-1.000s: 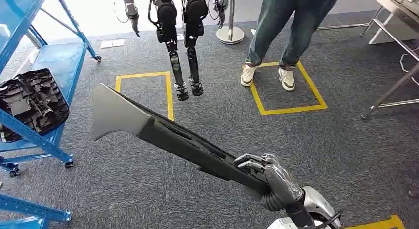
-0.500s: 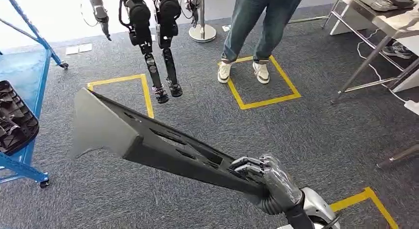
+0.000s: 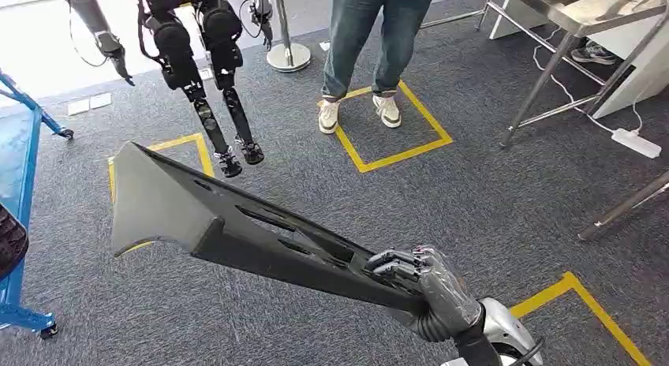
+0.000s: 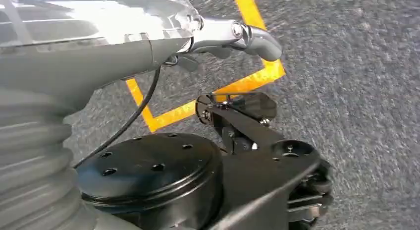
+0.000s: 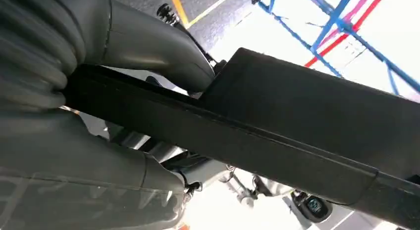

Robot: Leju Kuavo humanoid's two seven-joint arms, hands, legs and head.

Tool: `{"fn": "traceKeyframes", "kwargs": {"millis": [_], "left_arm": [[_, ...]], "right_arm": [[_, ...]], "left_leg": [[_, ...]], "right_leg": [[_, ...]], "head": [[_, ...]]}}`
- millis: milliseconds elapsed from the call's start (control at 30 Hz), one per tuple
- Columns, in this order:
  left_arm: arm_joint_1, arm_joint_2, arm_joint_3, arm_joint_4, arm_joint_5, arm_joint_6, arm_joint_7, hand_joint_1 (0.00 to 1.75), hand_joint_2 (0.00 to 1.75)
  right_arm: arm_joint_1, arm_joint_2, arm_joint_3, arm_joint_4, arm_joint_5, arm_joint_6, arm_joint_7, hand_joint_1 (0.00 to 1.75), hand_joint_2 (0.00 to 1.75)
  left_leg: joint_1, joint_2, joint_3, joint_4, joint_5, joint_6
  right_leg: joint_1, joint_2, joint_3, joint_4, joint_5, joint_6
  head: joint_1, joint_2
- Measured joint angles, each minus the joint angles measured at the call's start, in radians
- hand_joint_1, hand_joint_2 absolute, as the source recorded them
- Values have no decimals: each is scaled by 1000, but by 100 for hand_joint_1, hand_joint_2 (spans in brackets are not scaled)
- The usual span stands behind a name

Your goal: Take the parts from the cabinet and place them on the table.

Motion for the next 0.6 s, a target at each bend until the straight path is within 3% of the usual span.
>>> {"fn": "traceKeyframes", "kwargs": {"millis": [33, 67, 100, 133, 200, 233, 300, 367, 400, 433, 467, 500, 533, 567, 600], "left_arm": [[0, 0, 0, 0, -1, 0, 0, 0, 175], [0, 1, 0, 0, -1, 0, 0, 0, 175], [-1, 0, 0, 1, -1, -1, 1, 0, 175], [-1, 0, -1, 1, -1, -2, 2, 0, 175], [0, 1, 0, 0, -4, -2, 2, 0, 175], [-2, 1, 0, 0, -4, -3, 2, 0, 175], [-4, 1, 0, 0, -4, -3, 1, 0, 175], [0, 1, 0, 0, -4, -3, 1, 0, 175], [0, 1, 0, 0, -4, -3, 1, 0, 175], [0, 1, 0, 0, -5, -3, 1, 0, 175], [-1, 1, 0, 0, -4, -3, 1, 0, 175], [-2, 1, 0, 0, -4, -3, 1, 0, 175], [-2, 1, 0, 0, -4, -4, 1, 0, 175], [-3, 1, 0, 0, -4, -5, 1, 0, 175], [-3, 1, 0, 0, -4, -6, 1, 0, 175]], "right_arm": [[0, 0, 0, 0, 0, 0, 0, 175, 175], [-1, 0, 0, 0, 0, 0, 0, 175, 175], [-2, 0, 0, 0, -1, 0, 1, 175, 175], [-6, -1, 0, 0, -2, 1, 2, 175, 175], [-8, -1, 0, 0, -4, 2, 3, 175, 175], [-7, -2, 0, 0, -4, 3, 6, 175, 175], [-12, -4, -1, 0, -5, 3, 7, 175, 175], [-16, -4, -1, 0, -5, 3, 8, 175, 175], [-15, -4, -1, 0, -6, 3, 8, 175, 175], [-15, -4, -1, 0, -6, 3, 8, 175, 175], [-14, -4, 0, 0, -6, 3, 8, 175, 175], [-14, -4, 0, 0, -6, 3, 8, 175, 175], [-14, -4, 1, 0, -6, 3, 8, 175, 175], [-15, -4, 2, 0, -5, 3, 8, 175, 175], [-17, -4, 2, 0, -3, 3, 8, 175, 175]], "left_leg": [[3, -10, 39, -92, 52, -1], [7, -37, 72, -175, 89, -1], [11, -76, 79, -188, 67, 0], [8, -70, 78, -192, 71, 3], [-2, -57, 79, -193, 70, 14], [3, -46, 80, -199, 73, 22], [5, -27, 83, -204, 75, 32], [3, -2, 83, -204, 72, 36], [3, 11, 82, -204, 71, 38], [4, 23, 83, -204, 70, 38], [4, 33, 84, -204, 68, 38], [4, 42, 86, -204, 66, 37], [5, 50, 89, -204, 64, 35], [6, 58, 93, -204, 61, 30], [1, 64, 95, -204, 57, 25]], "right_leg": [[-3, 12, 3, 3, -4, 5], [-5, 21, 2, 9, -9, 11], [-1, 26, -4, 17, -12, 18], [0, 42, -9, 18, -11, 23], [-9, 54, -11, 13, -6, 34], [-8, 60, -15, 12, -7, 39], [-2, -8, -35, 55, -38, 44], [-4, -25, -113, 211, -113, 45], [-5, -26, -150, 283, -134, 45], [-6, -28, -172, 322, -136, 46], [-7, -29, -168, 308, -115, 48], [-8, -33, -141, 248, -76, 48], [-8, -42, -99, 162, -31, 47], [-8, -63, -49, 62, 12, 46], [0, -95, -29, 22, 0, 49]], "head": [[0, 0], [0, 0], [0, 0], [0, 0], [0, 0], [0, 0], [1, 0], [1, 0], [1, 0], [1, 0], [1, 0], [1, 0], [1, 0], [1, 0], [1, 0]]}}
